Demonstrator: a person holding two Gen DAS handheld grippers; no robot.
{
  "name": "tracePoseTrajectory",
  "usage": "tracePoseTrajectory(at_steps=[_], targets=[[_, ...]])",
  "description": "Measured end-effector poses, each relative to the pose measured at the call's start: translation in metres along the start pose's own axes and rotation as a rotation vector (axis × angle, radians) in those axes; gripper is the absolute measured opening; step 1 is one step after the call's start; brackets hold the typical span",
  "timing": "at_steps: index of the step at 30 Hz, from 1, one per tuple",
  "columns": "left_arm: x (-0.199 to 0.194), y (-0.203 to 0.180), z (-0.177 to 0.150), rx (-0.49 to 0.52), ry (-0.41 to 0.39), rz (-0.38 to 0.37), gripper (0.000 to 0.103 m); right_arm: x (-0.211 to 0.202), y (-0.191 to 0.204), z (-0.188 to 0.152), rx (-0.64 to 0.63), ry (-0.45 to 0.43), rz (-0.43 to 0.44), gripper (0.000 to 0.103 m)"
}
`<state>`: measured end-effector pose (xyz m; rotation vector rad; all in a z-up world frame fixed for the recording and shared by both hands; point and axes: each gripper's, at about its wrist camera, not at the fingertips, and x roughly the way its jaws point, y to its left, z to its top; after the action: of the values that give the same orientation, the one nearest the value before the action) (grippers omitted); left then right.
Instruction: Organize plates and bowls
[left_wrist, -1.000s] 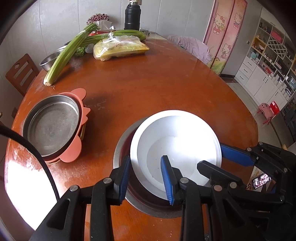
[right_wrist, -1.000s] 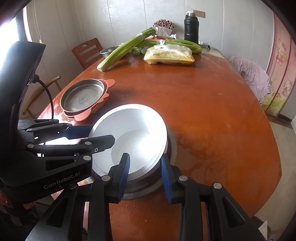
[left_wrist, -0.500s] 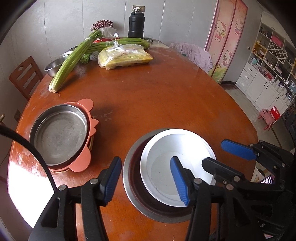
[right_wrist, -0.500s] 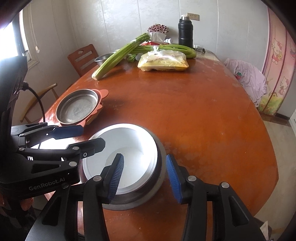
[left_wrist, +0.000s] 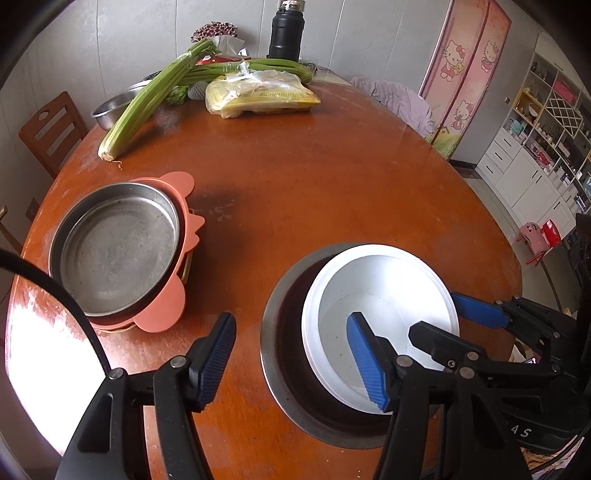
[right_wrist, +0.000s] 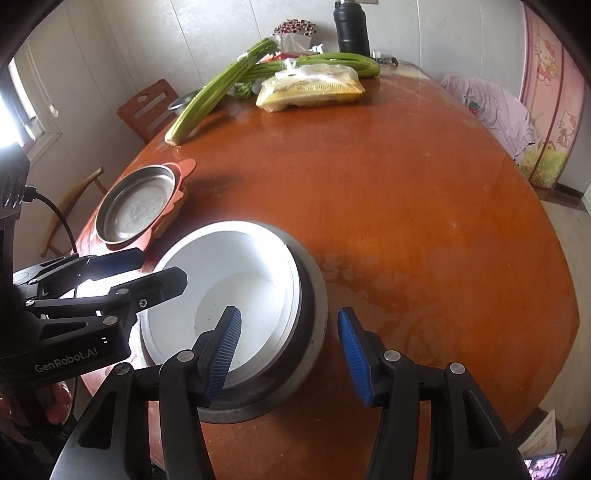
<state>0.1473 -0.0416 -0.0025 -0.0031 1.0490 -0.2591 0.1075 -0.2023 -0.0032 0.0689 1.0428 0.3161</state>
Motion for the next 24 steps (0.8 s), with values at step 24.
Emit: tracePoseTrajectory(at_steps=[24], targets=[[0.024,0.001,-0.009,-0.008,0.083,-0.006,0.063,0.021,0.002,-0.003,0.028,0.092,0.081,0.057]])
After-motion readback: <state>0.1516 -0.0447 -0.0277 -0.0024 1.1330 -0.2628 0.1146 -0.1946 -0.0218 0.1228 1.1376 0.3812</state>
